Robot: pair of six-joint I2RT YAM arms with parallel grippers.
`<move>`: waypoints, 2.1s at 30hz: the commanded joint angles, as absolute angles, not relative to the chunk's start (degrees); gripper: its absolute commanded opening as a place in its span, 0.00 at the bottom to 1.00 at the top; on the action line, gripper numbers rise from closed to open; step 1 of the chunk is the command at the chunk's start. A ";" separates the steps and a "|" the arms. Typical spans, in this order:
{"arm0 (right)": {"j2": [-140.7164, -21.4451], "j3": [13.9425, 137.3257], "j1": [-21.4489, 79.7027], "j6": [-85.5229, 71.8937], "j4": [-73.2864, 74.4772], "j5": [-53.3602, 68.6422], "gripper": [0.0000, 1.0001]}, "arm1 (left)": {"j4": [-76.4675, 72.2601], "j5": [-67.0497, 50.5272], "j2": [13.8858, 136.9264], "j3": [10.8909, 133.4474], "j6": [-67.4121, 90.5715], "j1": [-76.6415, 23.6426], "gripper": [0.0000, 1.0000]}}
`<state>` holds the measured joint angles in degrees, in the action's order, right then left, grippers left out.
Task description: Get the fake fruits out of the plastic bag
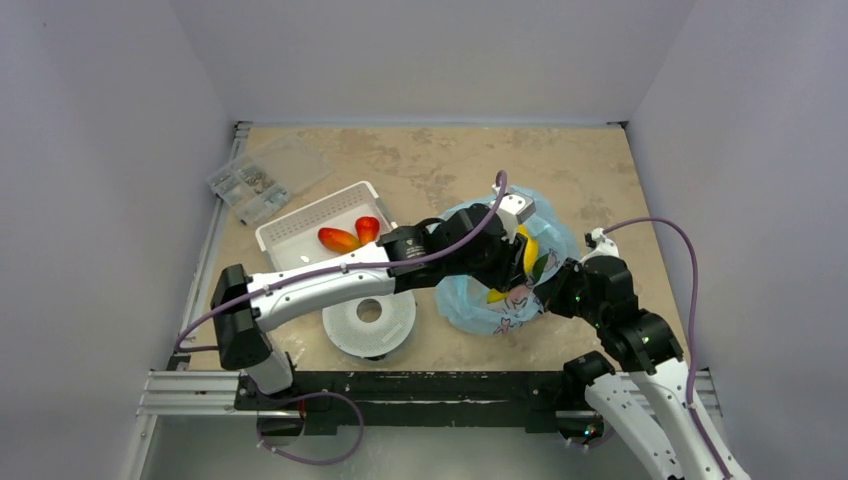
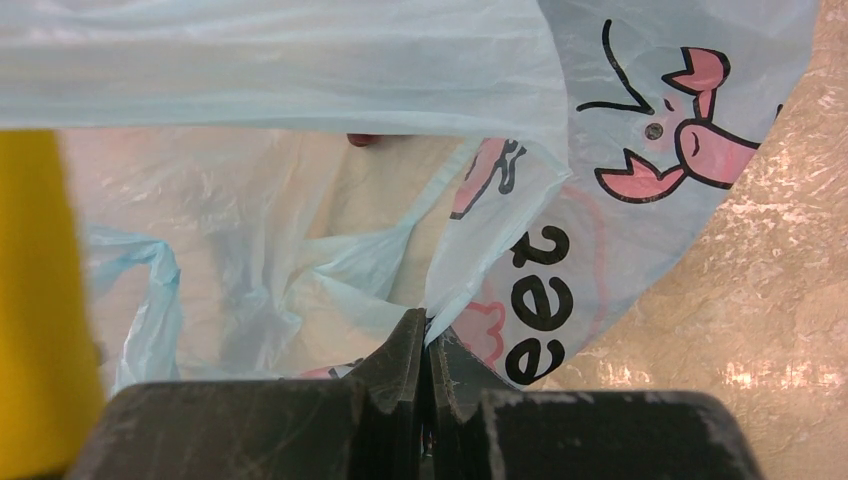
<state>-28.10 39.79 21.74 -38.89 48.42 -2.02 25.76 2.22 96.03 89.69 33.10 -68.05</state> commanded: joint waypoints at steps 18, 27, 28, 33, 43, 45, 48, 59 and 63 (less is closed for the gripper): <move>-28.28 40.43 21.93 -38.06 46.32 -1.89 0.00 | 53.94 24.56 69.90 88.14 22.49 -62.77 0.00; -28.43 40.52 21.97 -37.97 46.32 -1.82 0.00 | 65.15 42.30 68.64 84.61 29.04 -42.08 0.00; -28.36 40.47 21.96 -37.97 46.27 -1.88 0.00 | 67.25 42.22 70.03 85.05 31.39 -38.66 0.00; -28.49 40.43 21.89 -38.21 46.23 -2.14 0.00 | 69.95 37.12 76.22 85.35 40.87 -29.69 0.00; -28.43 40.57 21.97 -38.41 46.40 -2.52 0.00 | 75.45 28.56 82.92 83.90 84.98 -25.91 0.00; -28.29 40.58 21.89 -38.36 46.47 -2.46 0.00 | 73.01 25.93 83.27 82.73 90.07 -24.97 0.00; -27.60 40.53 21.89 -38.30 46.49 -2.45 0.00 | 73.68 23.25 85.22 84.28 96.00 -23.76 0.00; -26.39 40.49 21.90 -38.41 46.23 -2.55 0.00 | 64.94 16.91 83.56 75.02 115.65 -16.86 0.00; -26.31 40.56 21.95 -38.40 46.32 -2.45 0.00 | 62.42 12.57 87.06 74.39 115.82 -11.30 0.00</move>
